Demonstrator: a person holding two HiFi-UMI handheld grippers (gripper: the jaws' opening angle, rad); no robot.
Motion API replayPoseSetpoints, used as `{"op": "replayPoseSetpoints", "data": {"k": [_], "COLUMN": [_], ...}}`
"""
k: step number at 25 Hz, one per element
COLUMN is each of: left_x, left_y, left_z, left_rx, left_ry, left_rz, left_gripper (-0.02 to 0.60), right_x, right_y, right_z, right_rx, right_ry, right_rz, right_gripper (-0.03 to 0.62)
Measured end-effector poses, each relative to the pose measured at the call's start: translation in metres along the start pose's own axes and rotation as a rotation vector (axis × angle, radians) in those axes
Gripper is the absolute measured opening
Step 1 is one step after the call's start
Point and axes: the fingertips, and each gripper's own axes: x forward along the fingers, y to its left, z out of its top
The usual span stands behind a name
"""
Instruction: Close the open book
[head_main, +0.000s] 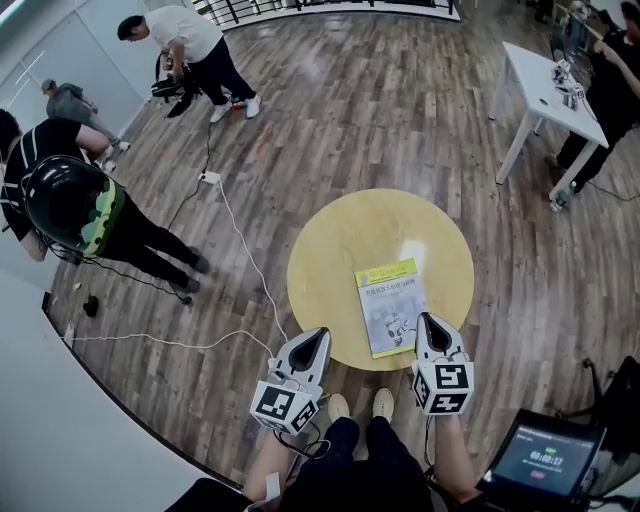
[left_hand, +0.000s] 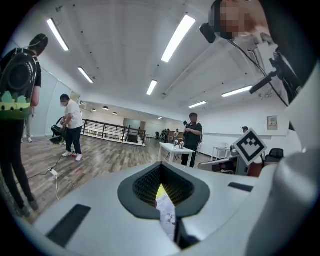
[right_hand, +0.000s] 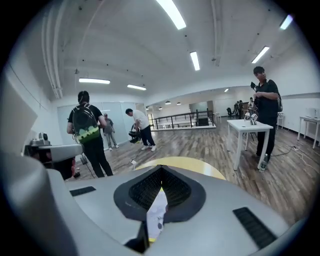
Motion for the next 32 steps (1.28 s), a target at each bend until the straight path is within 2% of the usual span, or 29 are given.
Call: {"op": "replayPoseSetpoints", "data": {"k": [5, 11, 25, 32], "left_x": [-0.019, -0.042, -0.094, -0.09], "left_y": [-0.002, -0.001, 0.005, 0.003], "left_z": [0.044, 0.082, 0.126, 0.124], "left_rx": [0.047, 0.088, 0.151, 0.156], "left_ry": [-0.072, -0.142, -0.258, -0.264], "left_rz": [-0.005, 0.009, 0.029, 0.021], "left_gripper": [-0.003, -0.002, -0.002, -0.002], "right_x": [-0.035, -0.062, -0.095, -0.091], "right_y": [0.042, 0.076, 0.148, 0.15], "right_z": [0.057, 0.105, 0.12, 0.121], "right_rx": [-0.04, -0.063, -0.102, -0.107], "right_ry": [-0.163, -0.264, -0.33, -0.335], "right_rz": [0.066, 0.114, 0.187, 0.194], "right_gripper": [0.003, 0.003, 0.003, 0.003]}}
